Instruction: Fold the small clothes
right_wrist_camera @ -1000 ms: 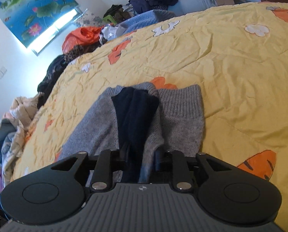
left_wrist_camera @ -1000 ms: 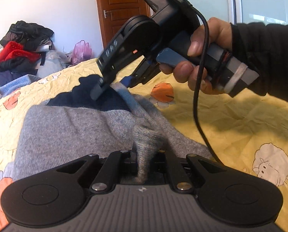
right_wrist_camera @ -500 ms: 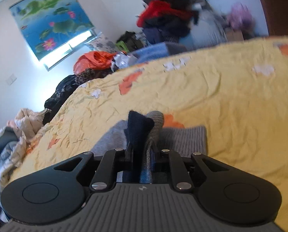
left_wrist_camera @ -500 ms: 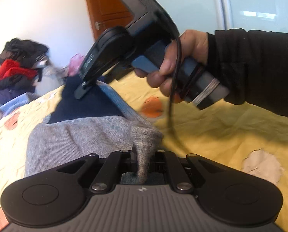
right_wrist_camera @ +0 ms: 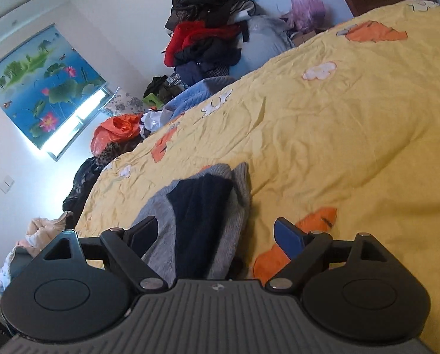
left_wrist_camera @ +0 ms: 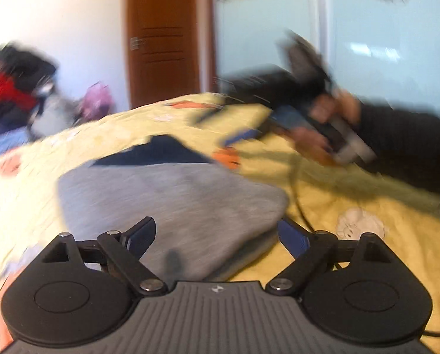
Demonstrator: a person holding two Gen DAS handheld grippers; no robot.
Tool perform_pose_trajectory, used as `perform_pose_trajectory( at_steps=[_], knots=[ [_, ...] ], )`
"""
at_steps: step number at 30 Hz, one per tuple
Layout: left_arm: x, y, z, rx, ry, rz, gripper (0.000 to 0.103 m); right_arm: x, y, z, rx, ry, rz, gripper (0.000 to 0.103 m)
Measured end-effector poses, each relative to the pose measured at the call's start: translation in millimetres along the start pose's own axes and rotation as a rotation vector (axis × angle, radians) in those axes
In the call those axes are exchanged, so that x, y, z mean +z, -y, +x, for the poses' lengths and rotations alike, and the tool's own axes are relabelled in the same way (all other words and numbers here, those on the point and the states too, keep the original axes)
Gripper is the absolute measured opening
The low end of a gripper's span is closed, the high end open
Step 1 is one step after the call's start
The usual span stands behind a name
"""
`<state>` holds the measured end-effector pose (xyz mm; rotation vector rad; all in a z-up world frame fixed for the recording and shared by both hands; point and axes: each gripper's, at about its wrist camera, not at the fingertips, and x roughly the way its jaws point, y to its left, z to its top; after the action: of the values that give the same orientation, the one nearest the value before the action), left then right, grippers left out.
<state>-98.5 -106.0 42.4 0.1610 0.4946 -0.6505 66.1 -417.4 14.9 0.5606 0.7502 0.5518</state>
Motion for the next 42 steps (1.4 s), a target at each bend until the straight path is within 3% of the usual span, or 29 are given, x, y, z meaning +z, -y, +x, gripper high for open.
perform_pose_trajectory(
  at_steps=[5, 9, 12, 14, 15, 16, 17, 18, 19, 22, 28, 33, 36, 37, 38, 40, 41, 42],
  knots=[
    [19, -91, -7, 0.063, 0.066, -0.339, 0.095, -2, 11, 9, 0.004, -0.007, 0.075, 0.088],
    [14, -163, 47, 0.053, -0.02, -0.661, 0.095, 1, 16, 35, 0.038, -0.037, 0.145, 0.087],
    [7, -198, 90, -0.007, -0.069, -0.81, 0.094, 1, 8, 51, 0.02, -0.046, 0.103, 0.087],
    [11, -204, 105, -0.054, -0.064, -0.825, 0.094, 0, 4, 56, 0.023, -0.051, 0.099, 0.087],
    [12, -204, 110, -0.078, -0.069, -0.834, 0.089, -2, 0, 58, 0.025, -0.05, 0.089, 0.087],
    [13, -204, 117, -0.104, -0.08, -0.838, 0.076, -4, -2, 60, 0.033, -0.055, 0.074, 0.086],
    [14, -204, 125, -0.107, -0.112, -0.835, 0.041, -6, -6, 63, 0.041, -0.076, 0.06, 0.081],
    [15, -204, 135, -0.093, -0.144, -0.829, 0.033, -10, -10, 69, 0.044, -0.108, 0.046, 0.063],
    [16, -206, 140, -0.092, -0.136, -0.822, 0.032, -13, -14, 73, 0.034, -0.122, 0.029, 0.047],
    [18, -208, 141, -0.071, -0.141, -0.764, 0.024, -15, -28, 77, 0.008, -0.11, -0.011, 0.041],
    [32, -225, 97, -0.022, -0.083, -0.701, 0.02, -6, -54, 96, 0.079, -0.09, 0.006, 0.033],
    [40, -260, 71, 0.11, -0.063, -0.66, 0.02, -5, -83, 132, 0.156, -0.097, 0.013, 0.032],
    [20, -280, 78, 0.15, -0.12, -0.671, 0.026, -9, -86, 154, 0.096, -0.093, 0.01, 0.033],
    [10, -283, 76, 0.15, -0.119, -0.7, 0.029, -10, -83, 157, 0.071, -0.098, 0.019, 0.041],
    [2, -283, 70, 0.137, -0.09, -0.731, 0.034, -12, -78, 157, 0.058, -0.102, 0.053, 0.051],
    [-11, -276, 49, 0.138, -0.029, -0.779, 0.061, -17, -74, 145, 0.09, -0.102, 0.08, 0.057],
    [-16, -270, 38, 0.141, -0.004, -0.789, 0.082, -19, -75, 135, 0.089, -0.099, 0.067, 0.066],
    [-21, -263, 27, 0.138, 0.017, -0.792, 0.086, -23, -77, 123, 0.082, -0.089, 0.046, 0.071]
  ],
)
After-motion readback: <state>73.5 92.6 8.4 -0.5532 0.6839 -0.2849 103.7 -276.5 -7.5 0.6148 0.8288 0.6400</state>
